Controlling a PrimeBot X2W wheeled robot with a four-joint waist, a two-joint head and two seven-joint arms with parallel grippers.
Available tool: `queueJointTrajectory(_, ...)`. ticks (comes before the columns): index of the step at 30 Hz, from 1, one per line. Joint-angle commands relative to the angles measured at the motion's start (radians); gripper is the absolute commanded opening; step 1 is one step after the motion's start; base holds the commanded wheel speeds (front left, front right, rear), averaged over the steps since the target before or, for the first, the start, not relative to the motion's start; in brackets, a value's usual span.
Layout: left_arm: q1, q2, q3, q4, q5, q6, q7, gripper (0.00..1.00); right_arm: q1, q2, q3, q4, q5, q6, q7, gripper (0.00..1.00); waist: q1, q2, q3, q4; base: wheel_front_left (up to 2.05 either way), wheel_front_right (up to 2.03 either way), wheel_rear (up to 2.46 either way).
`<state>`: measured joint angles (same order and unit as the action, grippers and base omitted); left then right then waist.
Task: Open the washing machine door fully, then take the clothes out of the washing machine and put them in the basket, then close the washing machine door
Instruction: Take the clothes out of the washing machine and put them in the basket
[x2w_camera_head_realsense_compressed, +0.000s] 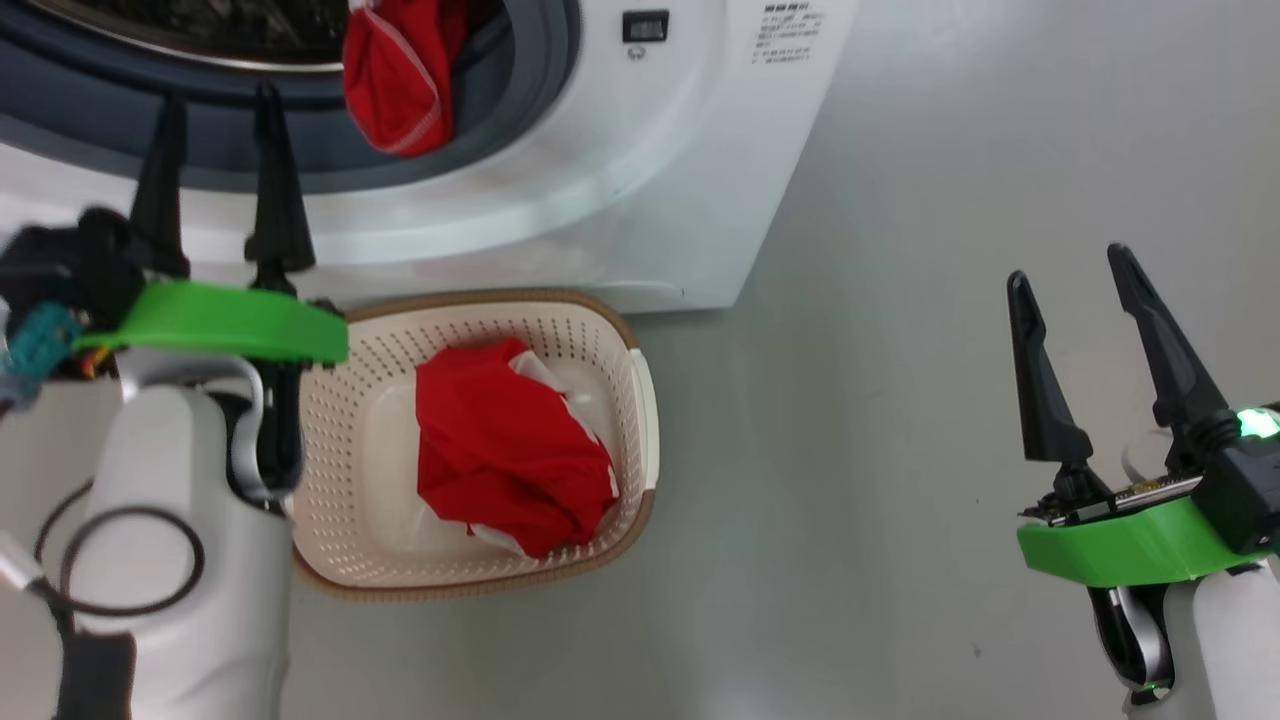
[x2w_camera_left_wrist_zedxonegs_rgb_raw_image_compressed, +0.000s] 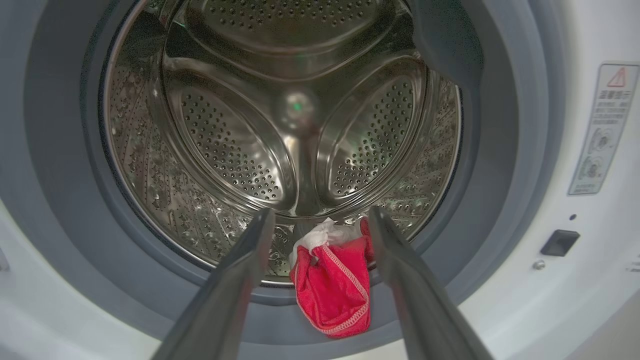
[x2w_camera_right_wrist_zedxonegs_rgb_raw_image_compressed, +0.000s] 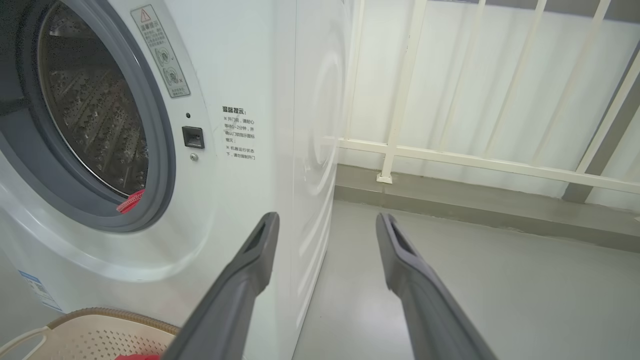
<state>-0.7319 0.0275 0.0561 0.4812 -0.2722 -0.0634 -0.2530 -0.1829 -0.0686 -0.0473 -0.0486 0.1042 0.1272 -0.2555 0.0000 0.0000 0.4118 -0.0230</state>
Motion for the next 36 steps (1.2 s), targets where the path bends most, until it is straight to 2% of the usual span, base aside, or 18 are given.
queueJointTrajectory(1, -0.019, 0.029, 0.027, -0.016, 0.01, -0.006, -0.009, 1.0, -0.019, -0.011, 0.022, -0.03, 0.007, 0.003, -0.006, 1.0, 0.0, 0.0, 0.072, -0.004, 0.0, 0.0, 0.0)
queueJointTrajectory(6, -0.143, 0.029, 0.023, 0.078, 0.02, -0.02, -0.009, 1.0, -0.045, -0.011, 0.033, -0.032, 0.008, 0.003, -0.006, 1.0, 0.0, 0.0, 0.132, -0.005, 0.0, 0.0, 0.0)
queueJointTrajectory(14, -0.359, 0.045, 0.007, 0.292, -0.062, -0.06, 0.013, 1.0, -0.066, -0.014, 0.043, 0.01, 0.03, 0.003, -0.006, 1.0, 0.0, 0.0, 0.197, -0.025, 0.0, 0.0, 0.0)
queueJointTrajectory(25, -0.583, 0.125, -0.055, 0.541, -0.104, -0.067, 0.216, 1.0, -0.096, -0.009, 0.068, 0.048, 0.036, 0.003, -0.006, 1.0, 0.0, 0.0, 0.232, -0.069, 0.0, 0.0, 0.0)
queueJointTrajectory(32, -0.642, 0.151, -0.089, 0.637, -0.106, -0.066, 0.323, 1.0, -0.117, -0.009, 0.091, 0.059, 0.042, 0.003, -0.006, 1.0, 0.0, 0.0, 0.243, -0.091, 0.0, 0.0, 0.0)
queueJointTrajectory(35, -0.658, 0.16, -0.099, 0.672, -0.099, -0.053, 0.354, 1.0, -0.122, -0.009, 0.096, 0.058, 0.046, 0.003, -0.006, 1.0, 0.0, 0.0, 0.247, -0.098, 0.0, 0.0, 0.0)
queueJointTrajectory(36, -0.663, 0.162, -0.101, 0.681, -0.099, -0.05, 0.362, 0.96, -0.122, -0.009, 0.097, 0.058, 0.048, 0.003, -0.006, 1.0, 0.0, 0.0, 0.248, -0.1, 0.0, 0.0, 0.0)
